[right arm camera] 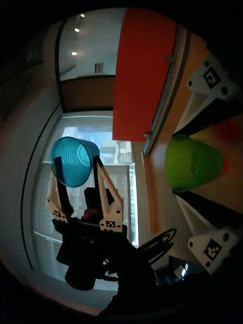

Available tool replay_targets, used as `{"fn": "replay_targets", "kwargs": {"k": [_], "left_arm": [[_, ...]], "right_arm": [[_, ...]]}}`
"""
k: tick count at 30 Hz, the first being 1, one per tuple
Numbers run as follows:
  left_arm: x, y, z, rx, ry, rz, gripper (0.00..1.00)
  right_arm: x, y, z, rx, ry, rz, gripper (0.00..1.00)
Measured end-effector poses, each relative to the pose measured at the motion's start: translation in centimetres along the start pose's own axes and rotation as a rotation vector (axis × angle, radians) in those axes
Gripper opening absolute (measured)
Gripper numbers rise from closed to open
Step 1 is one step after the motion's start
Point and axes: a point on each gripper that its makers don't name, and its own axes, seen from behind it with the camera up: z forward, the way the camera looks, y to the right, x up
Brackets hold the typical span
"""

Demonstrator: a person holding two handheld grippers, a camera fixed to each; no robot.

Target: Pour water

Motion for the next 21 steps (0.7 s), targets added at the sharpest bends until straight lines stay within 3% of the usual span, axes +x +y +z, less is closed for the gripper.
{"fn": "replay_targets", "kwargs": {"k": [5, 15, 21], "left_arm": [[-0.8, -0.6, -0.1, 0.025, -0.002, -0.150, 0.85], [-2.3, -0.9, -0.5, 0.052, -0.016, -0.522, 0.85], [-3.1, -1.2, -0.6, 0.070, -0.015, -0.702, 0.85]], "right_arm": [[0.1, 0.3, -0.4, -0.009, 0.005, 0.002, 0.93], [0.6, 0.7, -0.9, -0.024, 0.012, -0.005, 0.93], [1.0, 0.7, -1.0, -0.029, 0.018, -0.009, 0.93]]}}
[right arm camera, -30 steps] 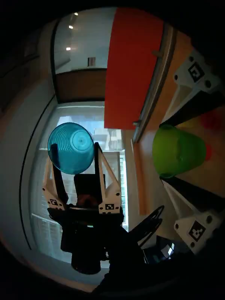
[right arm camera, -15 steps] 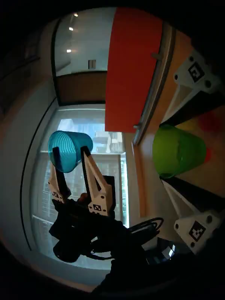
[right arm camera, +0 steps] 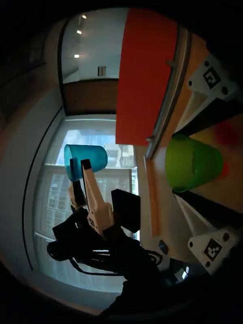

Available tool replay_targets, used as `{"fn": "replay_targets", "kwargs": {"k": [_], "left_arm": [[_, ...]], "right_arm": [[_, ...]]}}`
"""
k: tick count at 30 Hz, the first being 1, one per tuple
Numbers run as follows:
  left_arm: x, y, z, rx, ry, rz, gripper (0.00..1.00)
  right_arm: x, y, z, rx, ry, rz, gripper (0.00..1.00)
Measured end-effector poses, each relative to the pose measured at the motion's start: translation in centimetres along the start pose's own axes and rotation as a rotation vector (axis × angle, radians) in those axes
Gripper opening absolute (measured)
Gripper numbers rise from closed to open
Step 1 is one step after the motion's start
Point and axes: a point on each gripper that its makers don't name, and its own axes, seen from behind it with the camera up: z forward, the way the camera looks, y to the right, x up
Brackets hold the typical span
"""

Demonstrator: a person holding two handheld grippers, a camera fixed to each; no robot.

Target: Pour water

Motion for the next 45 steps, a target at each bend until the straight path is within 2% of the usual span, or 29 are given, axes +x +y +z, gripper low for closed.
{"fn": "replay_targets", "kwargs": {"k": [9, 20, 23, 27, 35, 45], "left_arm": [[-1.3, -0.4, 0.1, 0.007, -0.015, -0.233, 0.85], [-2.7, -1.1, 0.6, -0.007, -0.036, -0.480, 0.85], [-3.1, -1.2, 0.8, -0.009, -0.046, -0.530, 0.85], [-3.3, -1.5, 0.7, -0.003, -0.047, -0.549, 0.85], [-4.0, -1.3, 0.2, -0.009, -0.066, -0.545, 0.85], [-7.6, -0.5, -1.5, -0.008, -0.148, -0.542, 0.85]], "right_arm": [[0.4, 0.1, -0.1, -0.005, 0.011, -0.006, 0.93], [0.8, 0.3, -0.5, -0.014, 0.025, -0.014, 0.93], [1.0, 0.2, -0.7, -0.014, 0.026, -0.015, 0.93], [1.2, 0.0, -0.8, -0.010, 0.030, -0.016, 0.93], [1.4, 0.1, -0.9, -0.015, 0.024, -0.011, 0.93], [0.6, 1.2, -2.3, -0.043, -0.010, -0.008, 0.93]]}}
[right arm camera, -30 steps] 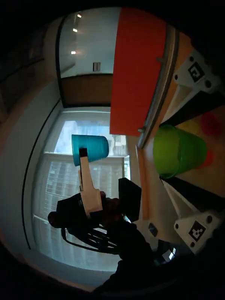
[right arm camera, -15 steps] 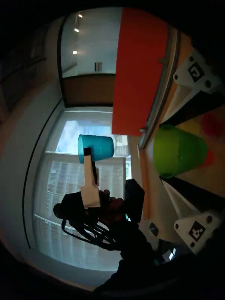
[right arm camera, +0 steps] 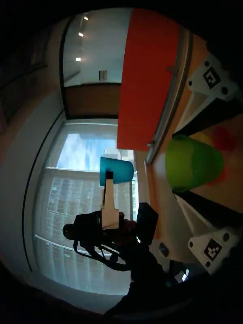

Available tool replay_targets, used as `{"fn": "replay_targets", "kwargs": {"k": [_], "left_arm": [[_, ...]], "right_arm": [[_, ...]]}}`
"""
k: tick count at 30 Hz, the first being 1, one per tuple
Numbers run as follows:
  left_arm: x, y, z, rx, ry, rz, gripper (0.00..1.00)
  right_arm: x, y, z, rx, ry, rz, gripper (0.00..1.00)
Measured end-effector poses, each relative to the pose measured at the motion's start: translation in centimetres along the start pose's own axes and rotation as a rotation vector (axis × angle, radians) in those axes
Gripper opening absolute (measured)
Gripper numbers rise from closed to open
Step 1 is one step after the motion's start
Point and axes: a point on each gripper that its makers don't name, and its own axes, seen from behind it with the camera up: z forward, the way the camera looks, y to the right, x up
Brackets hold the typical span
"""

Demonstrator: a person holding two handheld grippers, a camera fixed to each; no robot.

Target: Pour water

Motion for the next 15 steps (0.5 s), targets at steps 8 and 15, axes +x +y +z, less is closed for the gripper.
{"fn": "replay_targets", "kwargs": {"k": [8, 15], "left_arm": [[-2.4, 0.5, -1.3, -0.015, -0.030, -0.019, 0.85], [-4.0, 1.4, -2.1, -0.035, -0.058, -0.021, 0.85]], "right_arm": [[-0.3, 1.2, -1.5, -0.038, -0.021, 0.004, 0.93], [-0.8, 1.8, -2.4, -0.054, -0.050, 0.001, 0.93]]}}
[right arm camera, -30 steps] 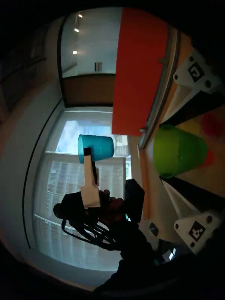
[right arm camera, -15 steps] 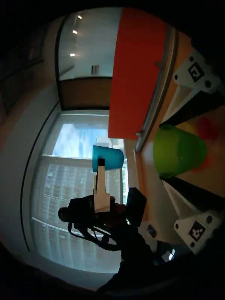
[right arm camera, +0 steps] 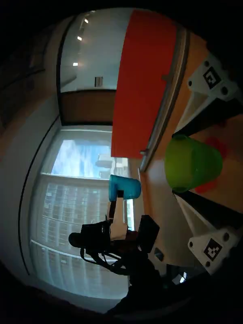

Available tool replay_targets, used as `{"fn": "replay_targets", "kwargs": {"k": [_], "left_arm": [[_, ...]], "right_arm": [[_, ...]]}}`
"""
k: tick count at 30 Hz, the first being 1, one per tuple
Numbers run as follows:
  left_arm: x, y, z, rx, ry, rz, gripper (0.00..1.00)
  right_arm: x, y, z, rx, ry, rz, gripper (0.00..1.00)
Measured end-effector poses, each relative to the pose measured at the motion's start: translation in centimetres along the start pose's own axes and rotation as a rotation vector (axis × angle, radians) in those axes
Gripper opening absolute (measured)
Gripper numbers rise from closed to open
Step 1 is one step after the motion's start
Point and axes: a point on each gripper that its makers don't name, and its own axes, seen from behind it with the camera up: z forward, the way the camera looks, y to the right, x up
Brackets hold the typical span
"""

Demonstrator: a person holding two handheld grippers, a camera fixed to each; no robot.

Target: Pour water

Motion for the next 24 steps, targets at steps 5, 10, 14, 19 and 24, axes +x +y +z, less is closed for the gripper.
{"fn": "replay_targets", "kwargs": {"k": [5, 10, 14, 19, 24], "left_arm": [[-1.3, 0.7, -0.5, -0.015, -0.036, 0.036, 0.85], [-3.0, 1.3, -0.9, -0.030, -0.072, 0.055, 0.85], [-3.8, 1.9, -1.0, -0.050, -0.081, 0.056, 0.85], [-5.0, 2.4, -1.3, -0.067, -0.095, 0.044, 0.85], [-7.0, 2.1, -1.5, -0.064, -0.138, 0.028, 0.85]], "right_arm": [[-0.3, 0.2, -0.7, -0.007, -0.022, -0.003, 0.93], [-1.0, 0.7, -1.3, -0.013, -0.052, -0.002, 0.93], [-1.5, 0.9, -1.5, -0.015, -0.073, -0.004, 0.93], [-2.3, 1.0, -1.6, -0.011, -0.094, -0.002, 0.93], [-3.3, 1.1, -1.6, -0.005, -0.121, 0.004, 0.93]]}}
